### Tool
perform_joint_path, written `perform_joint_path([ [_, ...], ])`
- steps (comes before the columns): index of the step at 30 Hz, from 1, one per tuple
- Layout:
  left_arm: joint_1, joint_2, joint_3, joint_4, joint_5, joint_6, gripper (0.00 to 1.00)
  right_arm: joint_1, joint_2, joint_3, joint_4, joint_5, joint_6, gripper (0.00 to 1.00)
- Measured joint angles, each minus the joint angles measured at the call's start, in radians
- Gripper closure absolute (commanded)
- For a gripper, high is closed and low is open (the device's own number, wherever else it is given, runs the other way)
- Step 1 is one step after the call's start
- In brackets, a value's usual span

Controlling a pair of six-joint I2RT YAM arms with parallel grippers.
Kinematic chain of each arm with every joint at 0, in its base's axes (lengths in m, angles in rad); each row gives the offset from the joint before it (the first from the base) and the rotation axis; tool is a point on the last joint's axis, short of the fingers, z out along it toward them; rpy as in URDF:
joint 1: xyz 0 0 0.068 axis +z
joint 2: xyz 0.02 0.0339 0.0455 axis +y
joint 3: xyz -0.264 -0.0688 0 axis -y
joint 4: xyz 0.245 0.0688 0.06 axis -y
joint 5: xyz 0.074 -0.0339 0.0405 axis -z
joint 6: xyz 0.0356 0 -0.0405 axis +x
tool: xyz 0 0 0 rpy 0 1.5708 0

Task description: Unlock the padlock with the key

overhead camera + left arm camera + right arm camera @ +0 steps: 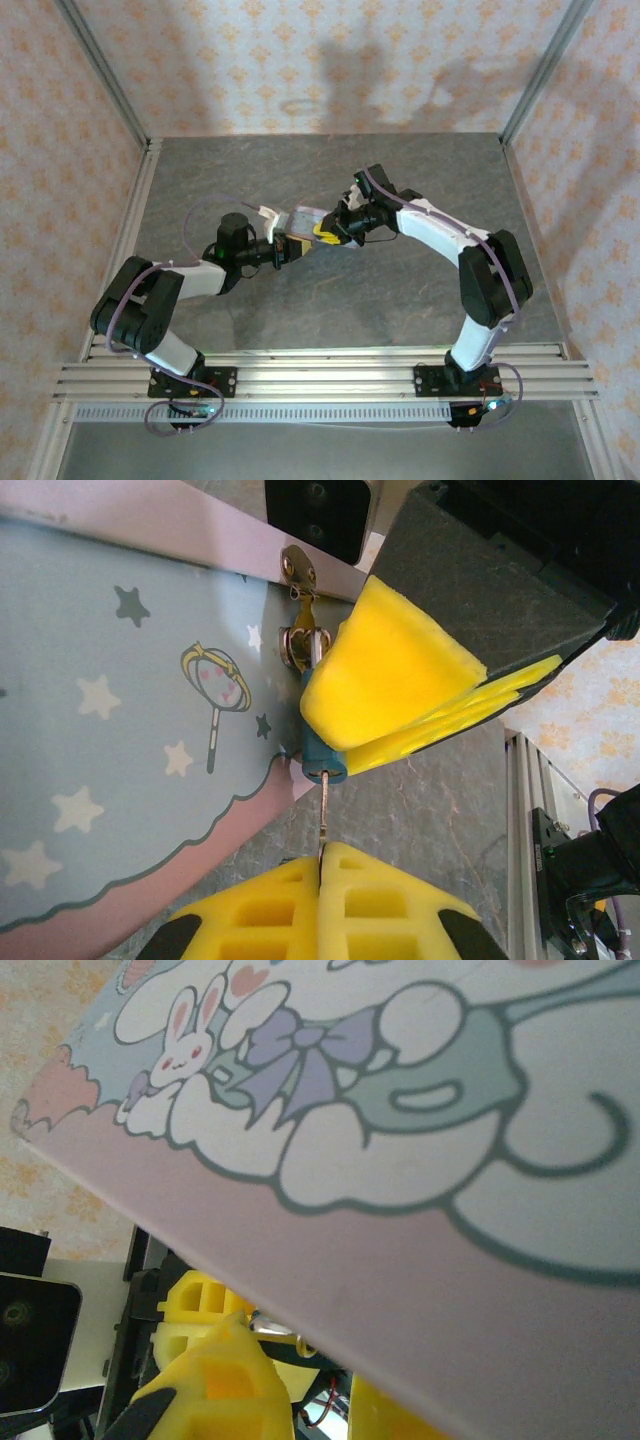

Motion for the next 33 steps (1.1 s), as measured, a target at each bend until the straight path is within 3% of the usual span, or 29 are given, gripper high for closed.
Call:
perform_joint_path([
  [33,-0.007,-0.016,0.022,-0.061,-0.01,0.068,1.0,-0.005,0.0,0.0,0.0,-0.013,0.01,1.0],
])
